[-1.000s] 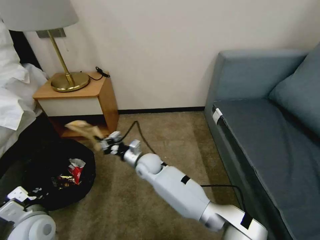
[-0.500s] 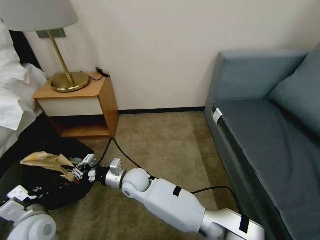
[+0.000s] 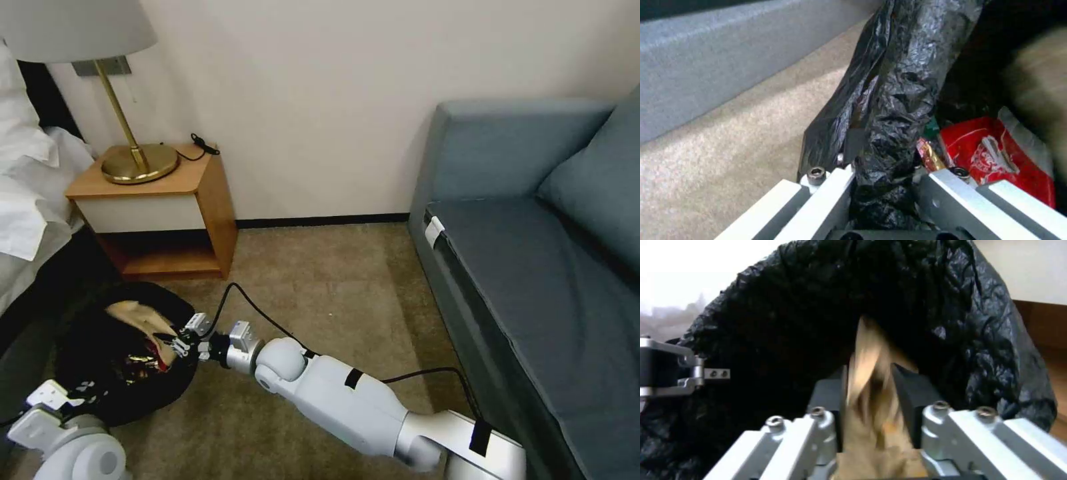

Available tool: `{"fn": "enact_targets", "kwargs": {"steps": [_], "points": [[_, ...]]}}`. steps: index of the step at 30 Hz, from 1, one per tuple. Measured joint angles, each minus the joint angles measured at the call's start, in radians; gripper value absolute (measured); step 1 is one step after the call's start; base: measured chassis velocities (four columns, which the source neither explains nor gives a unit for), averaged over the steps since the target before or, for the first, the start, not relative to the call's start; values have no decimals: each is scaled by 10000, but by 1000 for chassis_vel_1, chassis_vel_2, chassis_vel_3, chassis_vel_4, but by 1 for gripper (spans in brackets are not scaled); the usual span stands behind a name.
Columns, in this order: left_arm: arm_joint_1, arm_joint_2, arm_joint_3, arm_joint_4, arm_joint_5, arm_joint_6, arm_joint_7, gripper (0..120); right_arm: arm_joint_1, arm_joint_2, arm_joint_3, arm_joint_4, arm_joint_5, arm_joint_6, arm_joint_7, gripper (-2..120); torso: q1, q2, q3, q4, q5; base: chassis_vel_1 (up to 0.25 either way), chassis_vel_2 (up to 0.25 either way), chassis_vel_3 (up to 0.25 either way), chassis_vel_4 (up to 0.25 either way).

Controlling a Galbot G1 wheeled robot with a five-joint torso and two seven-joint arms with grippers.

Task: Pick up the trash bin, then pick up the garbage on the floor and place it into the trash bin.

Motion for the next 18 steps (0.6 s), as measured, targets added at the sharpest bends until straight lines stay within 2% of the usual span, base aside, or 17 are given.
{"fn": "enact_targets", "kwargs": {"steps": [2,3,7,8,11,12,13,17,18], "points": [[-27,-75,15,42,36,-2,0,0,12,2,-3,5,-20,16,0,38,0,0,0,0,0,0,0,0,0],[-27,-75,15,42,36,-2,0,0,12,2,-3,5,-20,16,0,38,0,0,0,0,0,0,0,0,0],[-95,-110,-10,197,48,-45,-10,0,4,9,79,251,-26,68,4,58,0,0,0,1,0,0,0,0,0],[-95,-110,-10,197,48,-45,-10,0,4,9,79,251,-26,68,4,58,0,0,0,1,0,0,0,0,0],[-158,-155,-118,280,-63,-78,-117,0,-63,12,364,611,93,86,73,70,0,0,0,1,0,0,0,0,0],[-183,-219,-191,260,-396,-78,-265,0,-102,13,572,880,238,76,152,74,0,0,0,1,0,0,0,0,0],[-183,-219,-191,260,-396,-78,-265,0,-102,13,572,880,238,76,152,74,0,0,0,1,0,0,0,0,0],[-197,-561,-361,-222,-2086,335,-1299,0,-146,16,1861,1198,375,38,145,93,0,0,0,1,1,0,0,0,0],[-197,-561,-361,-222,-2086,335,-1299,0,-146,16,1861,1198,375,38,145,93,0,0,0,1,1,0,0,0,0]]}}
